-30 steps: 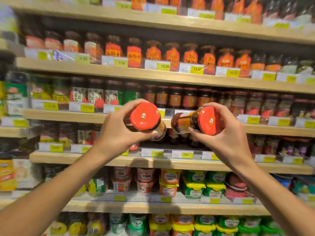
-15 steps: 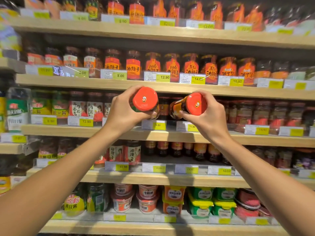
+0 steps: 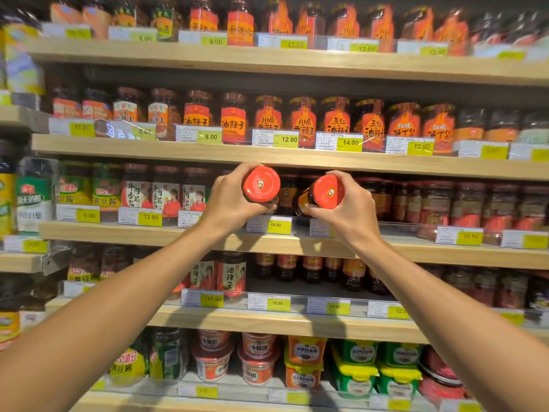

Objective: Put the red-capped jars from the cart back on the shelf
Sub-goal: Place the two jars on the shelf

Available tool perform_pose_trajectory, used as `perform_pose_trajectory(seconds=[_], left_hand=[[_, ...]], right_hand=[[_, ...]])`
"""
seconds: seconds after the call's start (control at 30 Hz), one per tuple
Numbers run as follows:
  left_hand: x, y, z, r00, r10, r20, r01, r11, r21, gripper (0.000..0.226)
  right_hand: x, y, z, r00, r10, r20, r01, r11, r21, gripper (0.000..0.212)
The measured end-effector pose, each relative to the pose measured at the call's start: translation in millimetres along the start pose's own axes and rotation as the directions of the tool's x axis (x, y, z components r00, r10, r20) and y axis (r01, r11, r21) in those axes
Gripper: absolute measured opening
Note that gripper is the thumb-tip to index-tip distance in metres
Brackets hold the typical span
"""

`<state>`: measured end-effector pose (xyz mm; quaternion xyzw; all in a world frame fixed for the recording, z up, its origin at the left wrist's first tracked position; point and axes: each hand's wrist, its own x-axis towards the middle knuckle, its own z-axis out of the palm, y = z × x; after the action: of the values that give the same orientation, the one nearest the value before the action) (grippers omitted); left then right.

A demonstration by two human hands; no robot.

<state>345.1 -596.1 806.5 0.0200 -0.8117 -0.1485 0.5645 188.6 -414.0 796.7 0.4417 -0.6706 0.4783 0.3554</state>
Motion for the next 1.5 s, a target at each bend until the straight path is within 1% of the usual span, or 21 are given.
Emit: perform_pose_trajectory(seconds=[0.13,0.23,0.5,0.67,0.73,0.87,0.97,1.03,1.13,1.2,1.3,1.4,1.5], left_hand=[[1,-6,6,0.999,-0.030,0.022,0.030,0.999,0.015,0.076],[3,-7,10,0.999,-0.044,0.011,0.044,0.998,0.035,0.078],[5,-11,16,0.995,-0.098,-0.014,0.099,0.994,0.057,0.080],[7,-21,20,0.984,-0.177,-0.018,0.177,0.983,0.049,0.076],[8,-24,22,0.975,-0.220,-0.011,0.220,0.975,-0.003,0.078],[12,-22,25,0.957,-0.291,-0.005,0.290,0.956,-0.040,0.079],[15,-18,27,0.944,-0.329,0.009,0.329,0.943,-0.044,0.075],[16,-17,28,0.941,-0.338,0.014,0.338,0.939,-0.070,0.075],[18,-20,30,0.938,-0.346,-0.017,0.343,0.934,-0.102,0.074],[19,-19,32,0.938,-0.345,-0.042,0.338,0.933,-0.119,0.069],[23,-14,37,0.937,-0.347,-0.042,0.338,0.931,-0.139,0.056],[29,-13,41,0.935,-0.353,0.021,0.353,0.930,-0.103,0.054],[36,-14,43,0.917,-0.394,0.063,0.395,0.919,0.000,0.060]], right_hand=[[5,5,6,0.999,0.052,0.016,-0.052,0.998,-0.023,0.077],[10,5,13,0.994,0.108,0.019,-0.107,0.992,-0.069,0.080],[18,7,28,0.971,0.238,0.006,-0.235,0.963,-0.133,0.077],[24,11,37,0.948,0.319,-0.010,-0.317,0.939,-0.129,0.078],[28,11,39,0.937,0.349,-0.028,-0.350,0.932,-0.093,0.074],[38,13,45,0.926,0.375,-0.041,-0.377,0.924,-0.068,0.055],[45,12,51,0.916,0.399,-0.032,-0.401,0.913,-0.073,0.052],[49,11,53,0.907,0.421,-0.018,-0.422,0.905,-0.056,0.054],[55,10,57,0.892,0.450,0.046,-0.450,0.893,-0.018,0.056],[58,11,61,0.891,0.450,0.066,-0.451,0.893,-0.001,0.061],[61,15,65,0.884,0.459,0.091,-0.458,0.888,-0.026,0.066],[64,21,67,0.888,0.448,0.100,-0.443,0.894,-0.069,0.076],[66,25,67,0.902,0.418,0.110,-0.410,0.907,-0.095,0.086]])
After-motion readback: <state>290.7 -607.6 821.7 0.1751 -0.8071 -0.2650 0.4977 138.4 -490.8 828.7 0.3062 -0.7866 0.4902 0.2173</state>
